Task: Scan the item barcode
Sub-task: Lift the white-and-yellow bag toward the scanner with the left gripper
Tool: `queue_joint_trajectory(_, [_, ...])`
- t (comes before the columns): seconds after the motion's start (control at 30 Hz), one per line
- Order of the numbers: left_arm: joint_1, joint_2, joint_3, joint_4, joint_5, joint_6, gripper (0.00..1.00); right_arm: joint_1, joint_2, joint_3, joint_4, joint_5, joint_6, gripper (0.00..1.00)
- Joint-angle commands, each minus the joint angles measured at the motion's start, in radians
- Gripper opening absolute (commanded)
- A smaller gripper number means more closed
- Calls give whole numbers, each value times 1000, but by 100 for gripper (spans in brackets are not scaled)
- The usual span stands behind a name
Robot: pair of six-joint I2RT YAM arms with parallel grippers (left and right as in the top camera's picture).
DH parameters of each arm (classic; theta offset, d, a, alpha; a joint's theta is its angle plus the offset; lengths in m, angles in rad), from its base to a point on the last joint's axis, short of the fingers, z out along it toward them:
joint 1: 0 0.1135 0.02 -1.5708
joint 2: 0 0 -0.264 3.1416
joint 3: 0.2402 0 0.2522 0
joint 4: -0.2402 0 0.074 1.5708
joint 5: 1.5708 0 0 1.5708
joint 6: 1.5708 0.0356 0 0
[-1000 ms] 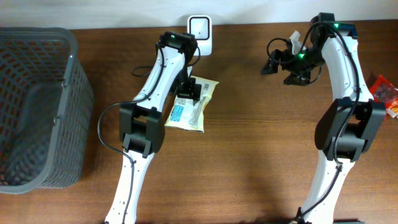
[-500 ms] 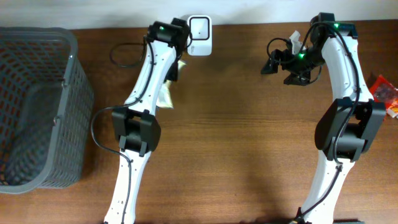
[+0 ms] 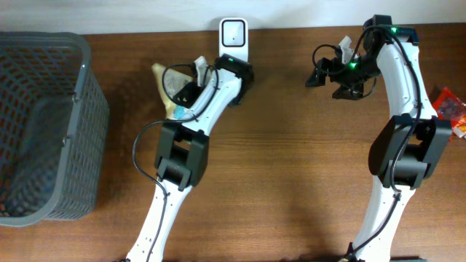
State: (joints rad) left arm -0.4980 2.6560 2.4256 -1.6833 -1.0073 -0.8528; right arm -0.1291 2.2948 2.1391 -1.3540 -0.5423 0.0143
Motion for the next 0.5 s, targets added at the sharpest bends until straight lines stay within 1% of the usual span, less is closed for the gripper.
queue_joint_trajectory(0.0, [-114, -9, 6, -6, -41, 2, 28, 5, 2, 6, 1, 5, -11, 99])
queue_joint_trajectory(0.03, [-161, -9, 6, -5, -33, 17, 33, 5, 2, 6, 1, 5, -11, 99])
queue_joint_trajectory(0.07, [-208, -10, 6, -5, -20, 17, 33, 5, 2, 6, 0, 5, -11, 99])
queue_joint_trajectory(0.1, [-247, -10, 8, -5, -11, 17, 36, 5, 2, 6, 1, 5, -11, 99])
queue_joint_trajectory(0.13, [-252, -13, 26, -6, 21, 42, 38, 5, 2, 6, 1, 5, -11, 99])
queue_joint_trajectory(0.17, [-237, -18, 62, -6, 95, 71, 37, 5, 2, 6, 0, 5, -11, 99])
queue_joint_trajectory(0.2, [-201, -27, 113, -5, 202, 110, 34, 5, 2, 6, 1, 5, -11, 99])
queue_joint_trajectory(0.23, [-152, -45, 166, -5, 289, 141, 35, 5, 2, 6, 1, 5, -11, 99])
queue_joint_trajectory(0.27, [-103, -61, 200, -5, 360, 207, 49, 5, 2, 6, 1, 5, -11, 99])
queue_joint_trajectory(0.3, [-78, -64, 202, -5, 410, 301, 61, 5, 2, 6, 1, 5, -11, 99])
queue_joint_trajectory(0.33, [-56, -64, 188, -5, 492, 410, 80, 5, 2, 6, 1, 5, -11, 99])
queue_joint_trajectory(0.37, [-40, -64, 163, -5, 504, 414, 82, 5, 2, 6, 1, 5, -11, 99])
queue_joint_trajectory(0.4, [-28, -64, 131, 6, 503, 414, 81, 5, 2, 6, 1, 5, -11, 99])
queue_joint_trajectory(0.47, [-18, -64, 36, 66, 519, 414, 81, 5, 2, 6, 1, 5, -11, 99])
